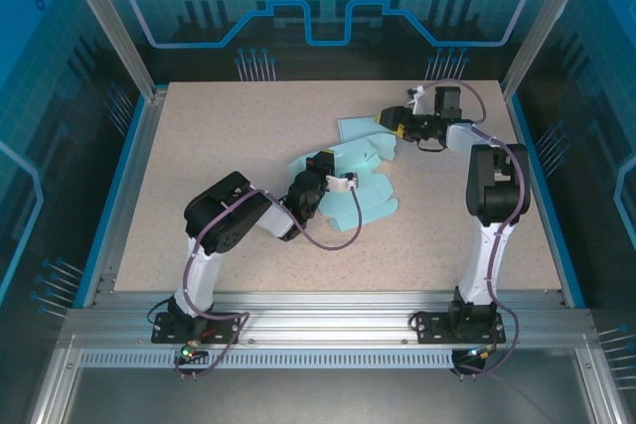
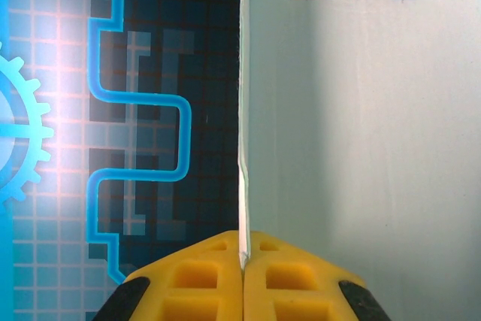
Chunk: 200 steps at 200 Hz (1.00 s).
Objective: Fold the paper box
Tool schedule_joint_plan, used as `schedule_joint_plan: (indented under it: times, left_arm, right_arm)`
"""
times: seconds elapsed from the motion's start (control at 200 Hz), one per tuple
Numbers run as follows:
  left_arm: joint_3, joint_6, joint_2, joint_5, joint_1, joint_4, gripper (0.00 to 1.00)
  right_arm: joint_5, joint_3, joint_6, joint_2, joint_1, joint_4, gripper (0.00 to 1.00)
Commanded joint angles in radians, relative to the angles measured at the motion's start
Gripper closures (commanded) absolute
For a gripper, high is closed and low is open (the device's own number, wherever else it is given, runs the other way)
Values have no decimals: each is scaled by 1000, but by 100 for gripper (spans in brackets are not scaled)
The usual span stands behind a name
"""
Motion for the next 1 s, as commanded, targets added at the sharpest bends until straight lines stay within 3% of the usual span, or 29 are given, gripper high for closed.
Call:
schedule_joint_plan:
  times: [0.0,0.525,0.71,0.996]
  left_arm:
    - [8,8,13,17,-7,24,98]
    - [24,20,31,13,5,14,97]
    - [28,24,36,13,6,10,97]
    - [23,45,41,31,6,16,98]
  right_arm:
    - [-42,-14,-42,10,11,-24,23]
    - [-134,-253,-66,-156,34,120,27]
    - [-172,-254,-95,-153,51,123,26]
    - [-86,-182,-123,-134,23,56,26]
